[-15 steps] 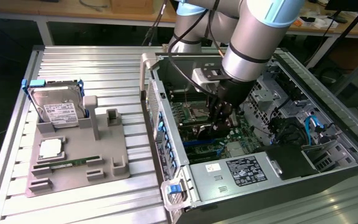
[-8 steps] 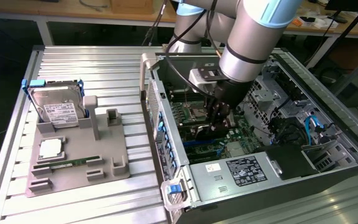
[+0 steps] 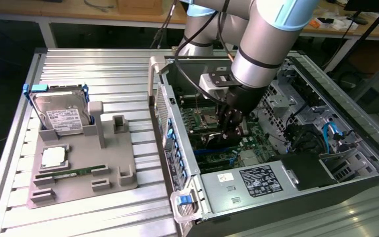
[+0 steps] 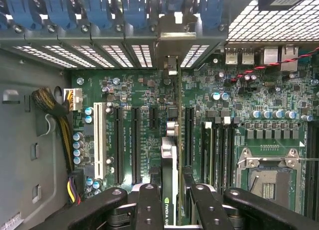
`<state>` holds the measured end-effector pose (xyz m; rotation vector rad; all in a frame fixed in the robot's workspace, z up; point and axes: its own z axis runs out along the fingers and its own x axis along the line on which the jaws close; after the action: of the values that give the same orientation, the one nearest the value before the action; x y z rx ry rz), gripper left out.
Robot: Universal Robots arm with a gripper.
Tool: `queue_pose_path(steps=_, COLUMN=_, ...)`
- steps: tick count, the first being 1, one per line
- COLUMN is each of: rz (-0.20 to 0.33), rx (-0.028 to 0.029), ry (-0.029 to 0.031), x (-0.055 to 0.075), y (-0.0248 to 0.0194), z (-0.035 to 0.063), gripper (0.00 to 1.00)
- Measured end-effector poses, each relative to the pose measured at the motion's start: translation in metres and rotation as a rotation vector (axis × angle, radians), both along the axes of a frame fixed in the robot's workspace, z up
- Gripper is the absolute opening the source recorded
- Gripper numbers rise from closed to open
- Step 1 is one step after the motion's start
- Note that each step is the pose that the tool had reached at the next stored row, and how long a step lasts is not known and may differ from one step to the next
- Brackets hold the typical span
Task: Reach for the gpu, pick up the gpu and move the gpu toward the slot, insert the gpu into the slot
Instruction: 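Insert the gpu into the slot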
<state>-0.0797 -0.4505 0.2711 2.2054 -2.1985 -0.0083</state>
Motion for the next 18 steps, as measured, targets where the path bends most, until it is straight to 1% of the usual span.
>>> queue_pose_path(steps=4, rz=0.0, rx=0.0003, ry=-0.0001, x=-0.0009, y=-0.0008, z=-0.0003, gripper=0.27)
queue_pose_path(steps=18, rz=0.0, rx=0.0001, ry=-0.002, x=-0.0071, y=-0.0008, z=-0.0009, gripper=0.27)
